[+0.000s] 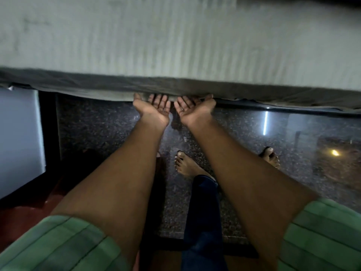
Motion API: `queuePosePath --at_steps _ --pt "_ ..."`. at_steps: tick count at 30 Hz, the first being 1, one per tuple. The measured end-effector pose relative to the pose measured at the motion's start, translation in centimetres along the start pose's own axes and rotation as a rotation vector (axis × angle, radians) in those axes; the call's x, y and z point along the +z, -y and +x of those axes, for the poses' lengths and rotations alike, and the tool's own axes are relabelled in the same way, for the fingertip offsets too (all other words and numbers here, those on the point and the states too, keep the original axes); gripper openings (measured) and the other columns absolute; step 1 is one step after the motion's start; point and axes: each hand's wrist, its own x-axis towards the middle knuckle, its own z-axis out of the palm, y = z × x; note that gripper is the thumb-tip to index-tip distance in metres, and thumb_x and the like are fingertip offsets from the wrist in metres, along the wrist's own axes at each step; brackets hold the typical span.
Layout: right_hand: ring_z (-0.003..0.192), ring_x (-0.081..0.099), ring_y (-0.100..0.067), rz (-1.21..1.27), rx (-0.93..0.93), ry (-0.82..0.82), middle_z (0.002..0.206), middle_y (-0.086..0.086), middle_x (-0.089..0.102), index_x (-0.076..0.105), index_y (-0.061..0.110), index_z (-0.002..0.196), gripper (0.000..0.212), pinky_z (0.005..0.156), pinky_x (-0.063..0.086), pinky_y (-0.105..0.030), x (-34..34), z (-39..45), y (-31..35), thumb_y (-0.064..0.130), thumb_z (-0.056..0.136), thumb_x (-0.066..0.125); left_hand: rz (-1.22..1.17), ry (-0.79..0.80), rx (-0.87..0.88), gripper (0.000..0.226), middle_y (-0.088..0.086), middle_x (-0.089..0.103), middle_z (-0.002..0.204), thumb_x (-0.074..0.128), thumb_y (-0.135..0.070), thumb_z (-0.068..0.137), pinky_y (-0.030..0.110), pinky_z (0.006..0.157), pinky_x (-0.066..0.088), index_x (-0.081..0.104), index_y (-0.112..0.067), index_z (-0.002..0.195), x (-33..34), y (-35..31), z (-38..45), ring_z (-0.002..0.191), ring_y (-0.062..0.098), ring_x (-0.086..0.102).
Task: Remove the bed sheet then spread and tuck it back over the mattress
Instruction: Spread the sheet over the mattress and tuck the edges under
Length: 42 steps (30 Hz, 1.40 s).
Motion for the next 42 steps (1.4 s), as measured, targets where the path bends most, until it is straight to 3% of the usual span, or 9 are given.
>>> queuePosePath --at_steps 4,7,13,18,21,26,35,38,42 --pt "0.144 0.042 -0.037 0.002 -0.005 0.009 0.154 -0.012 0.047 0.043 0.015 0.152 0.084 0.121 0.029 -0.054 0.7 0.8 -2.2 0.073 0.099 0.017 0.008 0.005 0.028 0.081 0.014 0.051 0.151 0.027 -0.070 0.099 0.040 0.115 0.036 0.045 -0.009 0.150 -2.7 -4.4 0.8 0.139 0.028 0.049" --pt "0.134 0.052 -0.038 0.088 -0.024 0.025 0.144 -0.009 0.057 0.051 0.018 0.146 0.091 0.112 0.039 -0.054 1.4 1.8 -3.3 0.084 0.090 0.022 0.028 0.048 0.023 0.088 0.016 0.049 0.153 0.024 -0.072 0.099 0.041 0.119 0.031 0.042 -0.005 0.151 -3.8 -7.4 1.9 0.143 0.029 0.045" --pt "0.109 0.059 -0.029 0.123 -0.064 -0.088 0.142 -0.012 0.060 0.058 0.019 0.142 0.099 0.089 0.042 -0.035 3.6 3.0 -2.9 0.088 0.086 0.013 -0.086 0.020 0.006 0.094 0.018 0.061 0.138 0.034 -0.080 0.093 0.043 0.117 0.040 0.053 -0.001 0.140 -3.6 -9.5 3.9 0.129 0.030 0.058" --pt "0.109 0.053 -0.027 0.217 -0.105 -0.096 0.142 -0.009 0.060 0.058 0.026 0.140 0.097 0.086 0.041 -0.033 4.9 3.4 -2.7 0.090 0.084 0.013 -0.170 0.012 0.043 0.075 0.018 0.064 0.130 0.037 -0.073 0.092 0.046 0.113 0.043 0.060 -0.010 0.127 -1.5 -9.3 3.2 0.121 0.032 0.062" --pt "0.110 0.056 -0.030 0.147 -0.058 -0.008 0.143 -0.013 0.059 0.056 0.021 0.142 0.097 0.084 0.045 -0.038 3.9 3.4 -3.3 0.088 0.084 0.016 -0.131 0.032 0.040 0.083 0.018 0.068 0.127 0.039 -0.078 0.088 0.048 0.110 0.046 0.062 -0.010 0.130 -2.2 -10.1 3.2 0.119 0.033 0.065" --pt "0.130 0.055 -0.036 -0.061 -0.004 0.043 0.147 -0.014 0.056 0.053 0.019 0.146 0.091 0.100 0.044 -0.045 1.2 2.0 -5.4 0.081 0.092 0.016 0.034 0.038 -0.018 0.072 0.019 0.060 0.140 0.027 -0.070 0.098 0.041 0.116 0.038 0.058 -0.014 0.132 -4.9 -10.3 3.1 0.129 0.031 0.058" --pt "0.140 0.047 -0.037 -0.198 0.086 0.003 0.153 -0.020 0.048 0.045 0.003 0.149 0.084 0.114 0.038 -0.049 5.9 1.4 -12.0 0.067 0.102 0.020 0.135 -0.114 0.020 0.064 0.008 0.066 0.128 0.034 -0.063 0.101 0.034 0.099 0.048 0.061 -0.013 0.131 -6.9 -13.7 2.0 0.115 0.022 0.064" --pt "0.142 0.045 -0.038 -0.166 0.090 0.006 0.155 -0.020 0.045 0.042 0.005 0.152 0.095 0.109 0.037 -0.051 7.6 2.8 -14.0 0.077 0.097 0.015 0.105 -0.128 0.036 0.063 0.006 0.063 0.116 0.036 -0.067 0.098 0.033 0.091 0.050 0.061 -0.014 0.120 -7.9 -15.5 3.5 0.103 0.024 0.063" --pt "0.143 0.044 -0.039 -0.064 0.043 0.013 0.157 -0.018 0.043 0.039 0.009 0.155 0.100 0.103 0.038 -0.054 8.4 4.0 -15.6 0.083 0.092 0.017 0.028 -0.006 0.061 0.068 0.012 0.064 0.128 0.034 -0.067 0.098 0.039 0.110 0.043 0.061 -0.012 0.127 -8.3 -17.6 4.6 0.119 0.028 0.058"
